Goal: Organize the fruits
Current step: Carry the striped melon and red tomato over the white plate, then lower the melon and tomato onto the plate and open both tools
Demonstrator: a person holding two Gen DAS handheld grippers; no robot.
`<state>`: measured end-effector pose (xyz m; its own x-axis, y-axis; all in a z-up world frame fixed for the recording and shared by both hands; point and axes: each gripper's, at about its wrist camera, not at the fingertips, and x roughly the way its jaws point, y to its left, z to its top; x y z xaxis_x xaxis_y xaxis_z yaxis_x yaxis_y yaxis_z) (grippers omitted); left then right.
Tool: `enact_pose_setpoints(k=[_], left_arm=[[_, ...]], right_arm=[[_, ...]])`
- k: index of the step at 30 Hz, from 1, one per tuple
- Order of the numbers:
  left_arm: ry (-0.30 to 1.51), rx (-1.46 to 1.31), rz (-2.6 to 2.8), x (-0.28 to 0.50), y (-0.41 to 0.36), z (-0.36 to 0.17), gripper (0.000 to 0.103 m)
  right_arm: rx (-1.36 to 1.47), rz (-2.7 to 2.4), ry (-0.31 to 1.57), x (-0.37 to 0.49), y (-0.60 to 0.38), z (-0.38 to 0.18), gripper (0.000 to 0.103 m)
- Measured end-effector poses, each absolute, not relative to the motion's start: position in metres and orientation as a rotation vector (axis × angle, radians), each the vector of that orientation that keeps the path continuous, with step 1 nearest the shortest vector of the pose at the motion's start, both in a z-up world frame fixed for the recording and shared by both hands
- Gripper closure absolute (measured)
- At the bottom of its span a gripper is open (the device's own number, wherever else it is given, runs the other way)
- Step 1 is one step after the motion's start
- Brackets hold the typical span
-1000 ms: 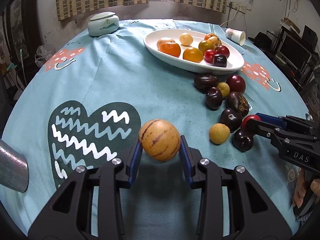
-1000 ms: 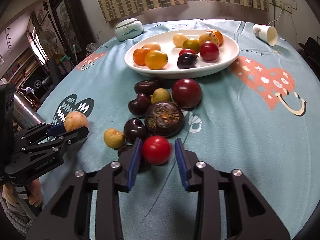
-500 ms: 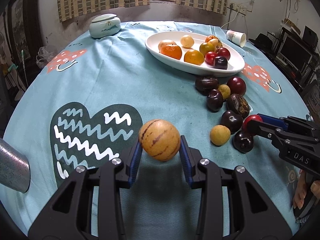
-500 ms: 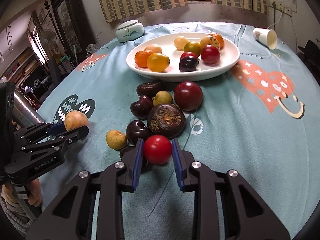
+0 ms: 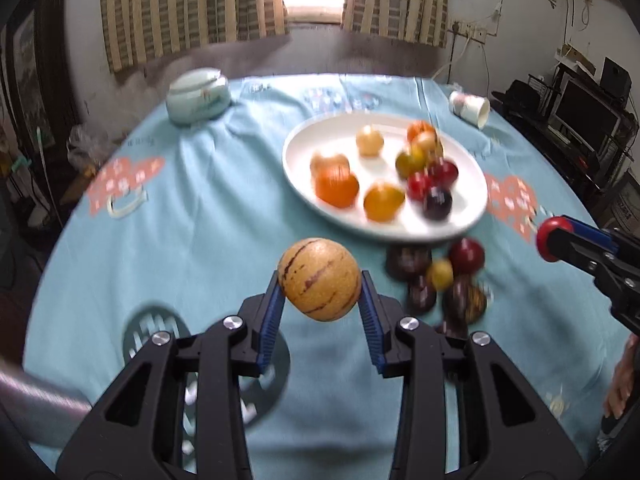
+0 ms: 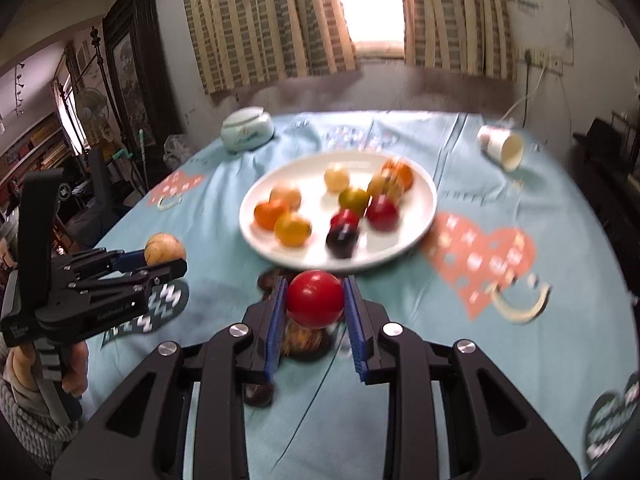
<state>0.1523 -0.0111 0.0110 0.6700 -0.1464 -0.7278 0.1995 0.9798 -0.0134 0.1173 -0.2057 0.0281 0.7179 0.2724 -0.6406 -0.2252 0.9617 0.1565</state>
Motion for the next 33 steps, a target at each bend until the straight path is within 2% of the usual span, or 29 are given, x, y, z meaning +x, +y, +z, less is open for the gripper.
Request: enact_pose_setpoints(k=[6,16,26,28,33], left_arm=[[0.776,0.050,-0.183,0.217,-0.030,0.039,0.065],[0.860,-0.001,-0.213,0.299,-0.058,0.001,0.065],[0.898,0.023,-0.223,0.315,-0.065,-0.020,0.064],[0.892,0.029,-0.215,0.315,-0.066,-0.021,0.054],[0.871,0.045,-0.219,0.312,-0.069,-0.017,0.047]], right_arm=[[0.117,0.245,0.673,0.168,-0.222,0.058,0.074],[0.137,0.224,0.780,0.234,-0.221,0.000,0.074],[0.067,0.225,0.805,0.241,-0.206,-0.019,0.074],[0.047,0.217,0.808,0.243,-0.204,-0.021,0.073],[0.044,0.208,0.831,0.246,-0.205,-0.028,0.073]])
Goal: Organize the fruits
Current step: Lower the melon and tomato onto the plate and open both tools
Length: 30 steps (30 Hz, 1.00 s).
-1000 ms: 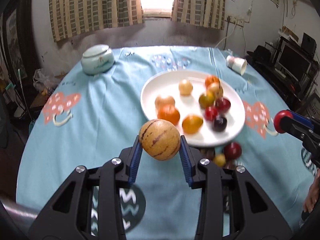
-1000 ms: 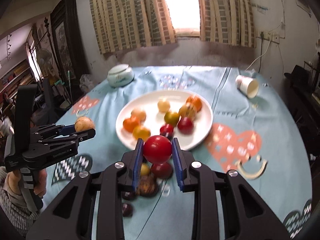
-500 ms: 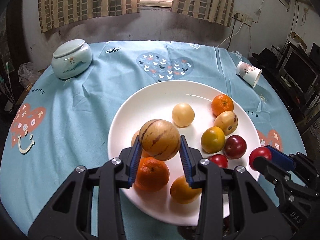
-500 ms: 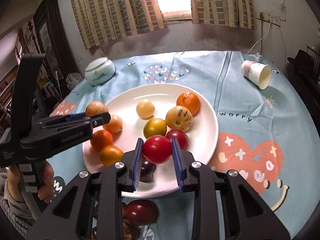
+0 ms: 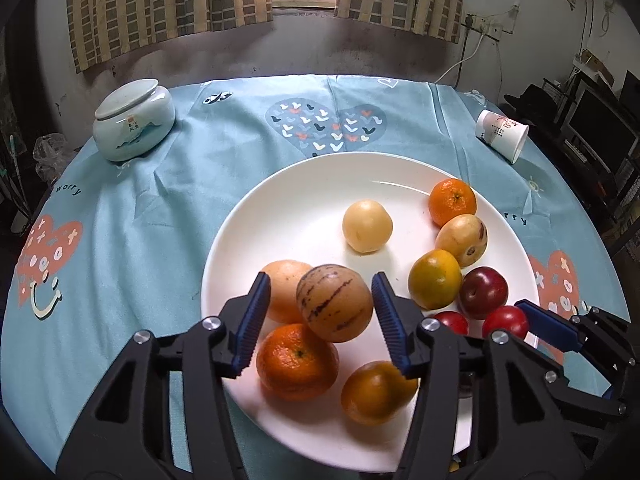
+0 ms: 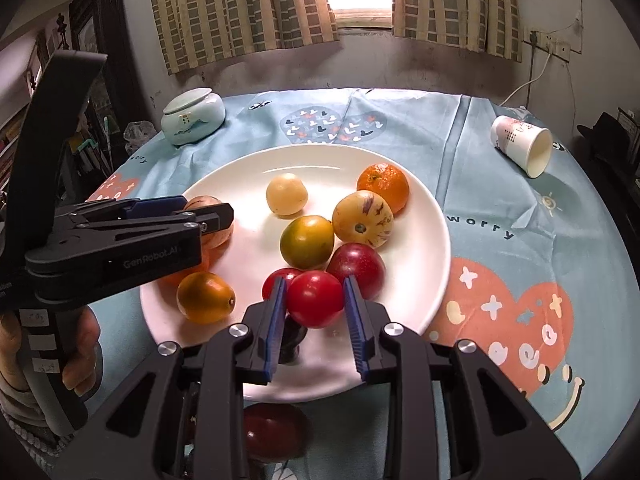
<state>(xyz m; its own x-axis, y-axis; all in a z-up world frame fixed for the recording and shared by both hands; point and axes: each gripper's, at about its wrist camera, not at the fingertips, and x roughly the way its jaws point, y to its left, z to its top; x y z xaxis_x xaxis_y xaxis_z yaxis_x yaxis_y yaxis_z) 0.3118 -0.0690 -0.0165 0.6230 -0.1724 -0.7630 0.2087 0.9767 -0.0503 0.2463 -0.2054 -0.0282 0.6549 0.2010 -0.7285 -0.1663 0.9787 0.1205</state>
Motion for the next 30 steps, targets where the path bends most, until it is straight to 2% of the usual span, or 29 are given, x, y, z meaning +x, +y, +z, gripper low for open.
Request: enact_pose_setpoints(k=[12,13,15,30], left_arm=[[0.835,0.036,-0.213,0.305,-0.064,0.002,0.045],[0.832,0.034,-0.213,0.304,-0.063,0.003,0.045],[0.828,0.030,-0.216,0.303,-0.061,0.006,0.045],[0.802,0.003,-0.207,0.267,-0.045,0.028,0.043]], right_arm=[[0.060,0.205,0.821,0.245,-0.207,-0.020,0.072],[0.061,0.204,0.821,0.245,-0.208,-0.019,0.069],[0.055,0.184,0.800,0.242,-0.209,-0.016,0.043],[0.118,0.205,0.649,0.214,-0.221,0.037,0.042]])
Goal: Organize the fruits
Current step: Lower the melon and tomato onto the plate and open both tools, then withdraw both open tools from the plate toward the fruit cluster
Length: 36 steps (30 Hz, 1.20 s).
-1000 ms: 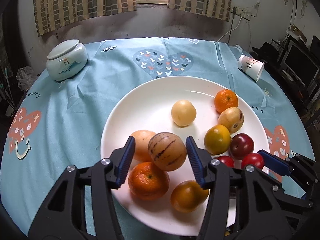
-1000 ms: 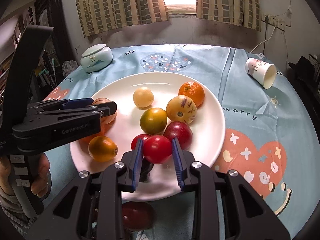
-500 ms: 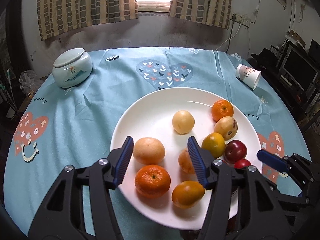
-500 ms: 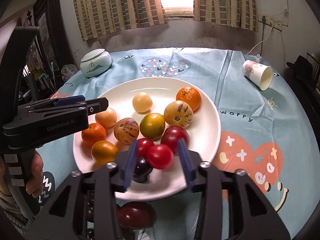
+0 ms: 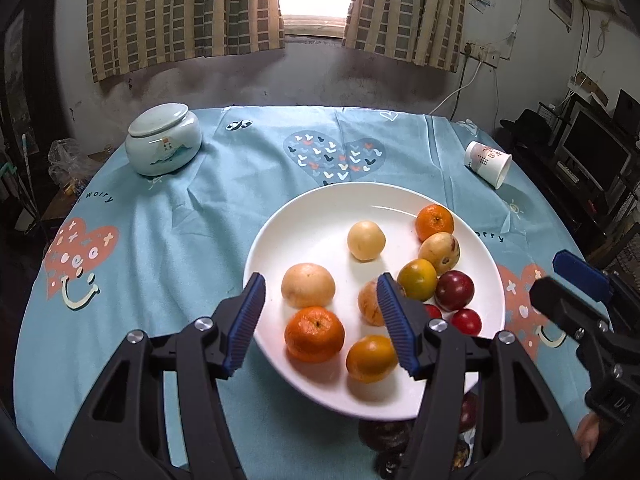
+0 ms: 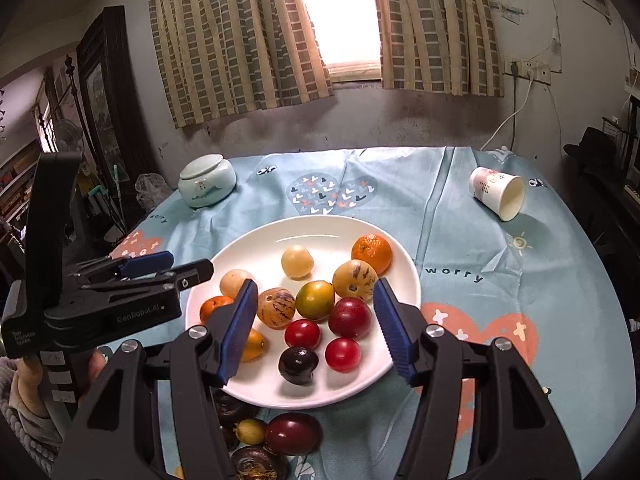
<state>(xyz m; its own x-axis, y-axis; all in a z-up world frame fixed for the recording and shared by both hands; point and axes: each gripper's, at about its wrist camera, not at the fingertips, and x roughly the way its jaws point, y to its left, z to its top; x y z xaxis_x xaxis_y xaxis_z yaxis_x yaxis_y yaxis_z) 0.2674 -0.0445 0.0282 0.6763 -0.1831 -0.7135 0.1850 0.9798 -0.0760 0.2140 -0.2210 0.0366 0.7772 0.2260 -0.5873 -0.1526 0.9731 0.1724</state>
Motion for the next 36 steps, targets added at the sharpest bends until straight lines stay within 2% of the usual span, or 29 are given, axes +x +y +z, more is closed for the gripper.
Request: enact_pose_setpoints(k=[3,6,17,19,21,33,36], left_arm=[[0.805,0.009,-0.212,0.241,-0.040,0.028,0.043],[0.808,0.006,-0.211,0.209,-0.035,0.018,0.029],[0.906,0.096,-0.233,0.122,-0.030,-0.045,0.029],[0.896,0.092,-0.233,0.117,-0.028,-0.045,0.029],[0.888,0.090,-0.256,0.114,-0.029,-0.044,0.029],[0.865,0.147,-0.332,0.103,-0.048,-0.048,0.028],[0.887,0.160,-0.377,0.101,-0.053,-0.052,0.036]], right_arm=[[0.134,0.216,0.638,0.198,-0.221,0.042,0.042],[0.172,0.206,0.642,0.177,-0.227,0.035,0.042],[0.353,0.170,0.705,0.119,-0.263,-0.005,0.042],[0.367,0.164,0.700,0.112,-0.265,-0.007,0.034],[0.373,0.138,0.705,0.107,-0.267,-0.011,0.010],[0.335,0.137,0.688,0.106,-0.265,-0.010,0.008],[0.333,0.135,0.686,0.106,-0.265,-0.010,0.008]])
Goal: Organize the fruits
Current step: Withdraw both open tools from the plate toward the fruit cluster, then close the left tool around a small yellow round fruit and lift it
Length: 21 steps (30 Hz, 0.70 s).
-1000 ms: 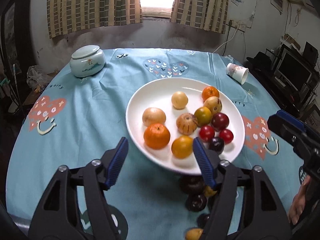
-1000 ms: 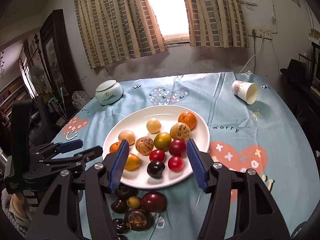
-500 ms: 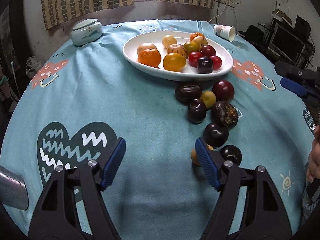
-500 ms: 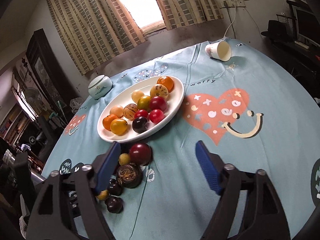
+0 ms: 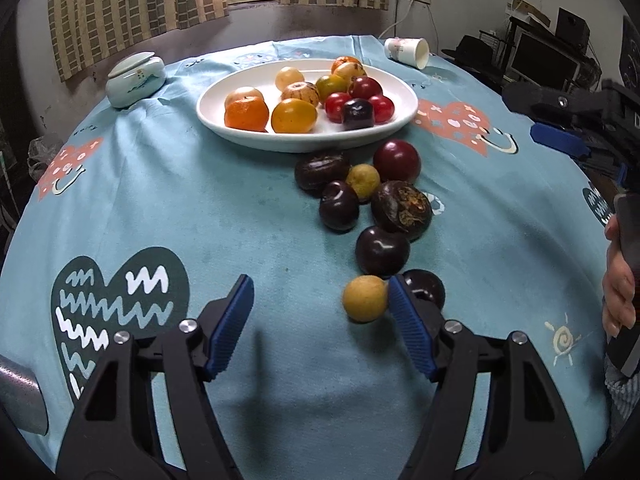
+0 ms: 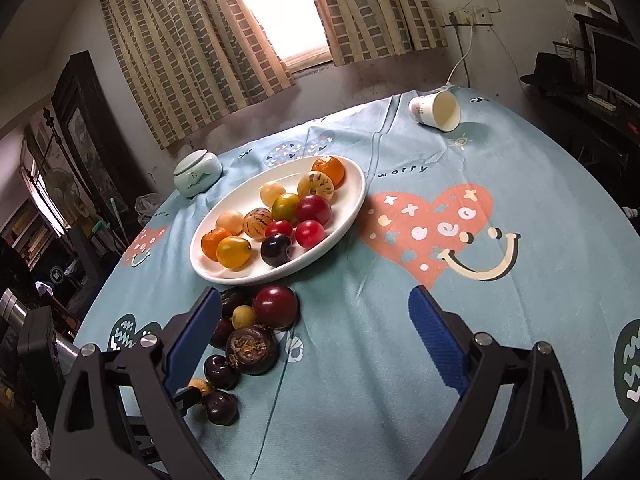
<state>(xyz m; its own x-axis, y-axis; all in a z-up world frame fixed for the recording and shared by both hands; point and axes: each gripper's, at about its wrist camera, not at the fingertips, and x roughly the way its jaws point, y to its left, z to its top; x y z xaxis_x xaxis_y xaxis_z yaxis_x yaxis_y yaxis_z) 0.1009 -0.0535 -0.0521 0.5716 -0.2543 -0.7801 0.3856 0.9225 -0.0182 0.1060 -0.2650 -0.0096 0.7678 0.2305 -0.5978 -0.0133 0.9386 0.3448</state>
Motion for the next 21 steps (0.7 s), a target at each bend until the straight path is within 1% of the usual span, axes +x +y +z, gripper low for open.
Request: enact_pose_setpoints(k=[2,4,6,10,16,21], left_arm=[[0.873,0.169,-0.387,0.0987,-0.0554,-0.0509,0.042],[0.883,0.144,-0.430,0.0990,-0.0552,-0.0511,0.058],[0.885,0.133,-0.459,0.0987,-0.0562,-0.0511,0.065],[0.880,0.143,-0.473,0.0976,-0.0594,-0.0518,0.068],[0.915,0.064,-0.507,0.1057,-0.0517,-0.0544,0.066],[0.908,0.083,-0.506,0.1021,-0.0554,-0.0542,0.066]], right_arm=[[0.338,0.136,0.688,0.1059,-0.2651,-0.0095,0.008],[0.342,0.134,0.686,0.1054,-0.2658,-0.0092,0.008],[0.341,0.133,0.682,0.1049,-0.2657,-0.0087,0.008],[0.339,0.134,0.684,0.1049,-0.2652,-0.0084,0.008],[0.332,0.136,0.685,0.1053,-0.2639,-0.0084,0.008],[0.329,0.135,0.682,0.1046,-0.2627,-0.0082,0.008]])
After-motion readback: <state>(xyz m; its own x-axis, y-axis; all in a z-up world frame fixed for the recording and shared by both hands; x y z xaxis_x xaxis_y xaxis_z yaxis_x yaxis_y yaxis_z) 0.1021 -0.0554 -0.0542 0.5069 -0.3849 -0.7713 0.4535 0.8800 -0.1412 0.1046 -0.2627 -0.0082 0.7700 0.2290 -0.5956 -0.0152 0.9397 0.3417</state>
